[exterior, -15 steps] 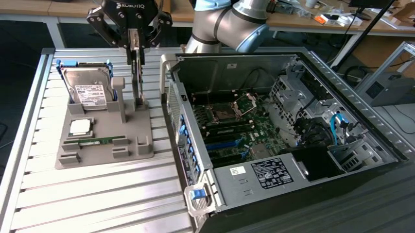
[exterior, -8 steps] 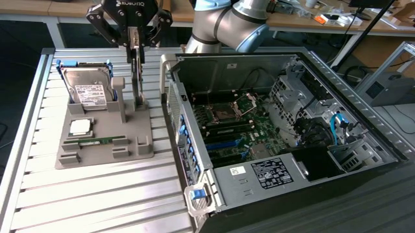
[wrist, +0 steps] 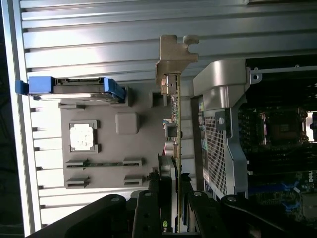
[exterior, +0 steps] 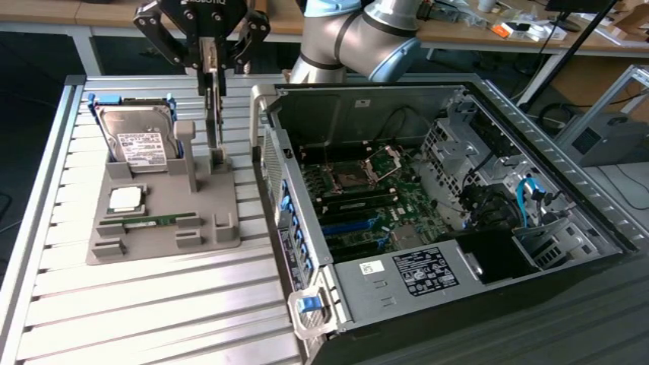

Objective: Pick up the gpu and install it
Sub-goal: 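Pick up the gpu and move the gpu toward the slot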

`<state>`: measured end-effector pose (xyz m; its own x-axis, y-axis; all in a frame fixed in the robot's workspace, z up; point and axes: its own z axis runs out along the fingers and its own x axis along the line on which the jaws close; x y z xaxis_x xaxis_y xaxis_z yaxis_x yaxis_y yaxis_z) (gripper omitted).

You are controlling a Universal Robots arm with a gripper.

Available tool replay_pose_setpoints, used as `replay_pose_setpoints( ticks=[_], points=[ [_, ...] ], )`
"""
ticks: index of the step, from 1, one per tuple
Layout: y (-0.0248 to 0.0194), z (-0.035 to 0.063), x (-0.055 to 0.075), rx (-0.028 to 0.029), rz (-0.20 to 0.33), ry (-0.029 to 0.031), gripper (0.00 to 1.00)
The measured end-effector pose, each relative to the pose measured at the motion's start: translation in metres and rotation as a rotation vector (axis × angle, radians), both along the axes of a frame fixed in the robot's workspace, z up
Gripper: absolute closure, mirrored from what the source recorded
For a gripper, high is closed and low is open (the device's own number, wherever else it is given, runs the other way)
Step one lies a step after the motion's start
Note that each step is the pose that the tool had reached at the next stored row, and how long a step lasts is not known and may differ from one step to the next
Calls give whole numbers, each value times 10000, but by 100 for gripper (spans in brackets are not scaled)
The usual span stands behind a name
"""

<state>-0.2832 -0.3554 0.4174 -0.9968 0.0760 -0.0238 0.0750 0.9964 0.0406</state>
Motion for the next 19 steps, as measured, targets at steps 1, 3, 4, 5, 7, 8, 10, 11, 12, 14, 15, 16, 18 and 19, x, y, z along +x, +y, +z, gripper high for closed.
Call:
replay_pose_setpoints(
  ticks=[1, 3, 4, 5, 7, 8, 10, 11, 12, 14, 15, 16, 18, 19],
  points=[
    [0, 7, 0, 0, 0, 0, 73],
    [0, 17, 0, 0, 0, 0, 73],
    [0, 22, 0, 0, 0, 0, 73],
    [0, 28, 0, 1, 0, 0, 73],
    [0, 38, 0, 1, 0, 0, 73],
    [0, 43, 0, 1, 0, 0, 73],
    [0, 56, 0, 2, 0, 0, 73],
    [0, 60, 0, 1, 0, 0, 73],
    [0, 64, 0, 2, 0, 0, 73],
    [0, 71, 0, 1, 0, 0, 73],
    [0, 74, 0, 1, 0, 0, 73],
    [0, 78, 0, 1, 0, 1, 73],
    [0, 85, 0, 1, 0, 0, 73],
    [0, 89, 0, 1, 0, 0, 73]
  ],
)
